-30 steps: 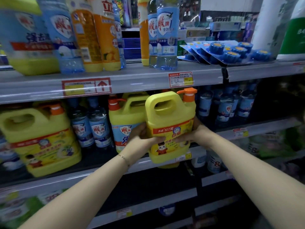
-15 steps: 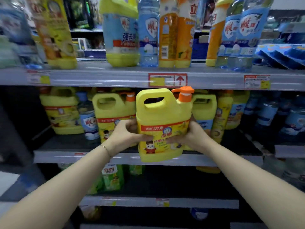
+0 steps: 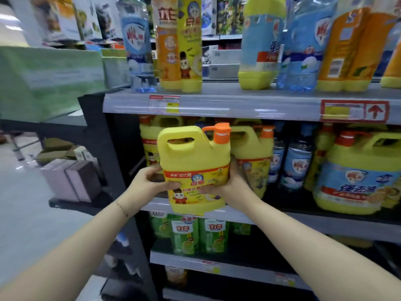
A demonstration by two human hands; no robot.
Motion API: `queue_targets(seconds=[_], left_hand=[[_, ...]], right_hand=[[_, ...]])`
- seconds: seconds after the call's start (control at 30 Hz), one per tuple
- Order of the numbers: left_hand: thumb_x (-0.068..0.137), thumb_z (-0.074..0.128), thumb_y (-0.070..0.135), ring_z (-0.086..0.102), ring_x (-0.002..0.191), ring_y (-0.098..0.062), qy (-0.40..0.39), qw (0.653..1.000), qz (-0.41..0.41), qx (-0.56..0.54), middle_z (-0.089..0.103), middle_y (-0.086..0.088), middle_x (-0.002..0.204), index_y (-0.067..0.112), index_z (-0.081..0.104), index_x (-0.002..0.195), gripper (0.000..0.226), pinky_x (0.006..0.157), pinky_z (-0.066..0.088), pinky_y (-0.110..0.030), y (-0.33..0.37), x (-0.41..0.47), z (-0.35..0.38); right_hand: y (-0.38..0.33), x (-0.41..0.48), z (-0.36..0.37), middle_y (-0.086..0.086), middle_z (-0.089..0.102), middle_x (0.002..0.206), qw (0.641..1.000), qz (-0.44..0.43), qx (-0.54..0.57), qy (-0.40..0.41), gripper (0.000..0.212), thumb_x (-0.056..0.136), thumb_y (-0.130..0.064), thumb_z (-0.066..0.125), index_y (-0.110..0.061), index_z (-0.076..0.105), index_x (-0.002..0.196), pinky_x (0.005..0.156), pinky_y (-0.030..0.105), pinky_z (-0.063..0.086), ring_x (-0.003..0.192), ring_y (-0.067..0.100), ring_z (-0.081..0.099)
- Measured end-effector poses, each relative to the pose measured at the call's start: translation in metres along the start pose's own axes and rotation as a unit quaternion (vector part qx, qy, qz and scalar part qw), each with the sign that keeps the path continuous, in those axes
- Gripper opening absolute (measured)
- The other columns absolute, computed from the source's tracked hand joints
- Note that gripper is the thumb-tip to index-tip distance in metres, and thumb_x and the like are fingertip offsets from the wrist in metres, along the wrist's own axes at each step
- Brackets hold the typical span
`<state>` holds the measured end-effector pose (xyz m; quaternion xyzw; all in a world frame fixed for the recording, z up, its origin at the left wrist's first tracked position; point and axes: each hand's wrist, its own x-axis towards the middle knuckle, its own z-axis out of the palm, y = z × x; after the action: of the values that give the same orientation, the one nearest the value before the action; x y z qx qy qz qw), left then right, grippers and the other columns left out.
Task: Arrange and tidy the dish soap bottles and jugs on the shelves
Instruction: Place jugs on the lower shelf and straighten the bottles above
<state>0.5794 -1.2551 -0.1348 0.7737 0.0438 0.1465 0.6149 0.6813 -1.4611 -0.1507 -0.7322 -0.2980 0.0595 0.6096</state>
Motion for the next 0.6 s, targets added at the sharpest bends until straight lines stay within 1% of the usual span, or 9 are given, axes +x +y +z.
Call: queue_targets(seconds=[0.03,0.1,0.17,0.23,0.3,0.4,0.47,0.57,0.6], left_hand=[[0.049,0.09,0.033,0.072,0.089,-0.017,0.005,1.0,-0.004,-0.007,0.076,0.003,0.096,0.014,0.068,0.103,0.061,0.069,0.059,-0.026,-0.005,0.001,-0.012],[0.064,0.082,0.01,0.071,0.091,-0.019,0.021,1.0,-0.004,-0.017,0.076,0.002,0.096,0.013,0.066,0.108,0.047,0.074,0.06,-0.031,-0.016,0.003,-0.033],[0.065,0.083,0.004,0.07,0.097,-0.022,0.044,0.999,0.011,-0.029,0.075,-0.002,0.101,0.014,0.065,0.114,0.053,0.079,0.059,-0.033,-0.028,0.008,-0.051],[0.07,0.08,0.007,0.067,0.104,-0.022,0.063,0.996,0.027,-0.048,0.073,-0.003,0.109,0.014,0.061,0.124,0.058,0.081,0.057,-0.031,-0.04,0.012,-0.062],[0.08,0.073,0.008,0.065,0.109,-0.019,0.071,0.995,0.044,-0.057,0.07,0.0,0.116,0.015,0.053,0.134,0.058,0.083,0.055,-0.028,-0.049,0.014,-0.066],[0.084,0.07,0.015,0.061,0.114,-0.014,0.087,0.993,0.066,-0.052,0.065,0.005,0.124,0.022,0.044,0.141,0.062,0.091,0.053,-0.035,-0.056,0.018,-0.068],[0.079,0.076,0.014,0.061,0.113,-0.01,0.092,0.992,0.079,-0.036,0.062,0.007,0.126,0.026,0.04,0.141,0.073,0.088,0.055,-0.033,-0.056,0.025,-0.067],[0.064,0.085,-0.002,0.057,0.104,0.01,0.106,0.99,0.091,-0.006,0.053,0.012,0.122,0.026,0.031,0.133,0.092,0.078,0.052,-0.013,-0.053,0.036,-0.057],[0.06,0.086,-0.005,0.056,0.103,0.01,0.111,0.99,0.09,0.007,0.05,0.011,0.122,0.024,0.027,0.133,0.098,0.077,0.05,-0.009,-0.053,0.041,-0.055]], right_hand=[[0.0,0.004,0.014,-0.019,0.052,0.114,1.0,-0.003,-0.013,0.008,0.097,0.058,-0.012,0.09,-0.028,0.031,0.133,0.073,0.007,0.047,0.1,-0.009,0.051],[0.001,0.017,0.04,-0.015,0.055,0.116,0.999,0.003,-0.045,0.029,0.098,0.052,-0.022,0.093,-0.03,0.035,0.131,0.086,0.023,0.05,0.107,0.004,0.054],[0.0,0.03,0.064,-0.012,0.056,0.116,0.997,0.026,-0.057,0.053,0.094,0.047,-0.029,0.095,-0.032,0.04,0.122,0.092,0.035,0.049,0.111,0.012,0.054],[-0.005,0.038,0.082,-0.013,0.048,0.114,0.992,0.034,-0.1,0.073,0.089,0.048,-0.033,0.094,-0.029,0.041,0.12,0.096,0.029,0.041,0.112,0.008,0.046],[-0.007,0.042,0.096,-0.011,0.036,0.114,0.984,0.024,-0.153,0.09,0.092,0.053,-0.037,0.091,-0.02,0.041,0.128,0.094,0.023,0.032,0.112,0.007,0.038],[-0.007,0.046,0.11,-0.006,0.038,0.121,0.974,0.019,-0.194,0.114,0.095,0.055,-0.048,0.087,-0.014,0.041,0.13,0.097,0.028,0.039,0.121,0.017,0.042],[-0.009,0.049,0.118,0.0,0.04,0.131,0.961,0.028,-0.246,0.12,0.098,0.057,-0.057,0.082,-0.013,0.038,0.132,0.096,0.034,0.044,0.124,0.02,0.043],[-0.015,0.054,0.126,0.006,0.044,0.131,0.943,0.03,-0.299,0.141,0.093,0.062,-0.056,0.079,-0.011,0.036,0.131,0.09,0.038,0.049,0.118,0.026,0.05],[-0.016,0.055,0.128,0.008,0.046,0.129,0.938,0.032,-0.312,0.146,0.091,0.064,-0.056,0.079,-0.01,0.037,0.13,0.086,0.037,0.05,0.114,0.028,0.053]])
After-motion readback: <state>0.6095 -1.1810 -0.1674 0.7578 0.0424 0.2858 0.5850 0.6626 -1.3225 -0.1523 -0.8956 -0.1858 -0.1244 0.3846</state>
